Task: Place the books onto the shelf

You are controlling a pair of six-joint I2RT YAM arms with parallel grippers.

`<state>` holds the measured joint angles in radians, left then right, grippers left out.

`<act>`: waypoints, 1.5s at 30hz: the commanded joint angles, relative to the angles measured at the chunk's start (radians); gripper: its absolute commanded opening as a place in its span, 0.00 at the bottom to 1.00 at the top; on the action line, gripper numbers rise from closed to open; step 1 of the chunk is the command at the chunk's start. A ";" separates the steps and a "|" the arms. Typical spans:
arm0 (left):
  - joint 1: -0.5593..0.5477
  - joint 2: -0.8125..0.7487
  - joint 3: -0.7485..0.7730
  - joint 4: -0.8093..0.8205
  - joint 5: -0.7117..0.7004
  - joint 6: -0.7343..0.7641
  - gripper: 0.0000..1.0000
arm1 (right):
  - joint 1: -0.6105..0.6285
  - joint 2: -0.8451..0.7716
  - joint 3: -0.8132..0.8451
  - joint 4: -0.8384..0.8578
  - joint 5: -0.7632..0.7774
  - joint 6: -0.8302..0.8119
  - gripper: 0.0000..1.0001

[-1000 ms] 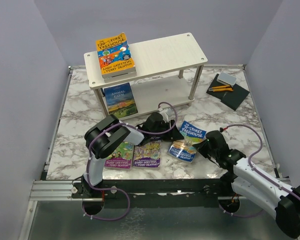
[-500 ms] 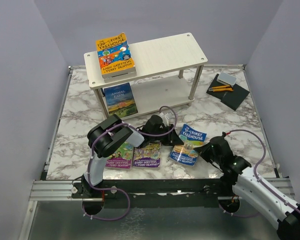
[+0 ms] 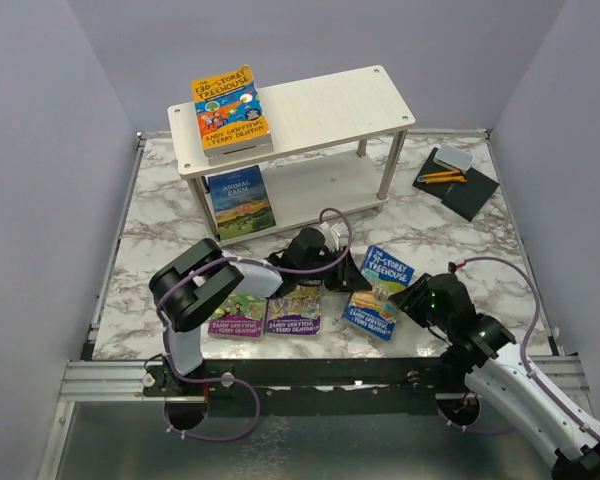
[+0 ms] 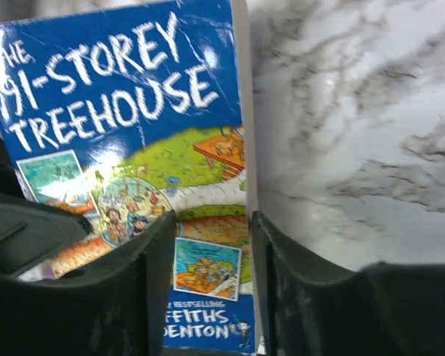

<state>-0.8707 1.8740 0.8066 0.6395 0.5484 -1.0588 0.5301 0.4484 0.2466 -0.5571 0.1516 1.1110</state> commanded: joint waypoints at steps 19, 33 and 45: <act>0.001 -0.618 0.063 -0.190 -0.127 0.039 0.00 | 0.004 -0.112 0.222 0.315 -0.304 -0.310 0.89; 0.002 -0.857 0.131 -0.218 -0.207 0.101 0.00 | 0.004 -0.059 0.244 0.742 -0.658 -0.279 0.91; 0.002 -0.939 0.063 -0.198 -0.336 0.132 0.00 | 0.004 0.041 0.257 1.000 -0.820 -0.157 0.72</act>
<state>-0.8700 0.9821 0.8867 0.3504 0.3092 -0.9531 0.5301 0.4667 0.4847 0.3424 -0.5903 0.9127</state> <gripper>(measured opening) 0.297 0.767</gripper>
